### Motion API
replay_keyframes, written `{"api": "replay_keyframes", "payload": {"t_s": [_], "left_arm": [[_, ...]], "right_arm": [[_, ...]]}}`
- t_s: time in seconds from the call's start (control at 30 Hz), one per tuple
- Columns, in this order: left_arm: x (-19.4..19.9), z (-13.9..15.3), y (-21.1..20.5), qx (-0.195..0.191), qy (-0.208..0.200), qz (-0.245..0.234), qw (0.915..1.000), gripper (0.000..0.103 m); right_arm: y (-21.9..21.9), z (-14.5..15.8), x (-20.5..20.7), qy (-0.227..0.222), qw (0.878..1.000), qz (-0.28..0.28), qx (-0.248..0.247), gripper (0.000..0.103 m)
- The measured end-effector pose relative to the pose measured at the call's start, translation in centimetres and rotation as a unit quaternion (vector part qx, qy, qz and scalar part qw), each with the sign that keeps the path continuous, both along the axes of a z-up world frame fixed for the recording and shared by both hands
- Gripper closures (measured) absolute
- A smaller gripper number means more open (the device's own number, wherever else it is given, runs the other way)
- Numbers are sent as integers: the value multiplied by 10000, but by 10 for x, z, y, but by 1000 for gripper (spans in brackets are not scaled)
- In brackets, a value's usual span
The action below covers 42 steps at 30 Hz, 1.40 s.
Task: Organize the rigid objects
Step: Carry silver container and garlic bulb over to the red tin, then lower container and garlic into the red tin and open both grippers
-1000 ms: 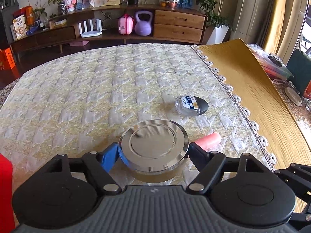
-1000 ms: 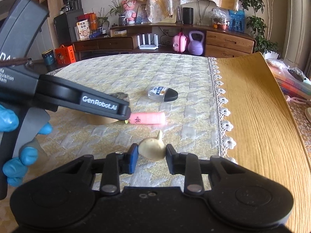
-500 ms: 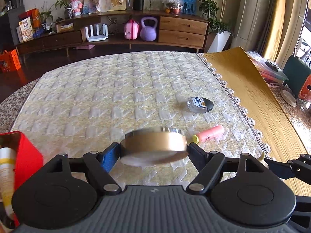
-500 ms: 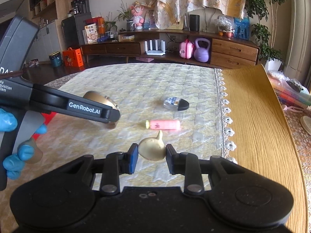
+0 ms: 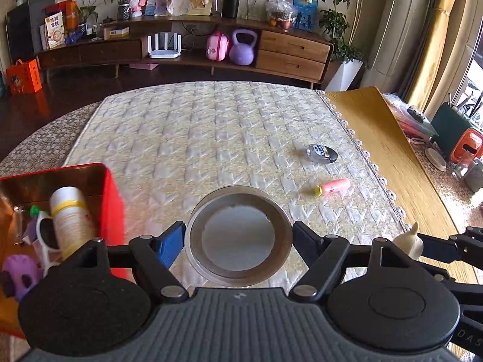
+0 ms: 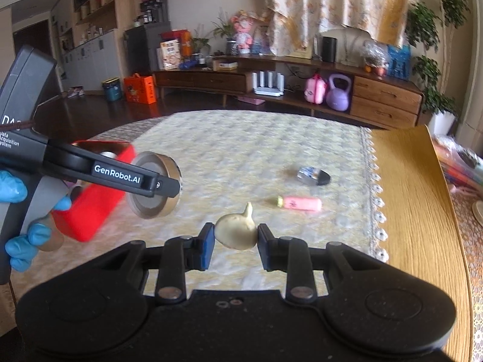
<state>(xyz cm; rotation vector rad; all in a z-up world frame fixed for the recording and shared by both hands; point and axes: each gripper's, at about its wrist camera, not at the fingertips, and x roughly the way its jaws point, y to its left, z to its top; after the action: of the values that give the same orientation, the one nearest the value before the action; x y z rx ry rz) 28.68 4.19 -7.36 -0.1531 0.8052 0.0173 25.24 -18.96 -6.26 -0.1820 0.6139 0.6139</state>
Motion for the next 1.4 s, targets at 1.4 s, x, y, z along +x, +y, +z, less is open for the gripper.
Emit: {"api": "replay_keyframes", "payload": {"t_s": [1.4], "left_arm": [[-36,11,213,544,195,1277,9901,26]], "right_arm": [[227,-16,-36,92,9888,1341,-654,74]]}}
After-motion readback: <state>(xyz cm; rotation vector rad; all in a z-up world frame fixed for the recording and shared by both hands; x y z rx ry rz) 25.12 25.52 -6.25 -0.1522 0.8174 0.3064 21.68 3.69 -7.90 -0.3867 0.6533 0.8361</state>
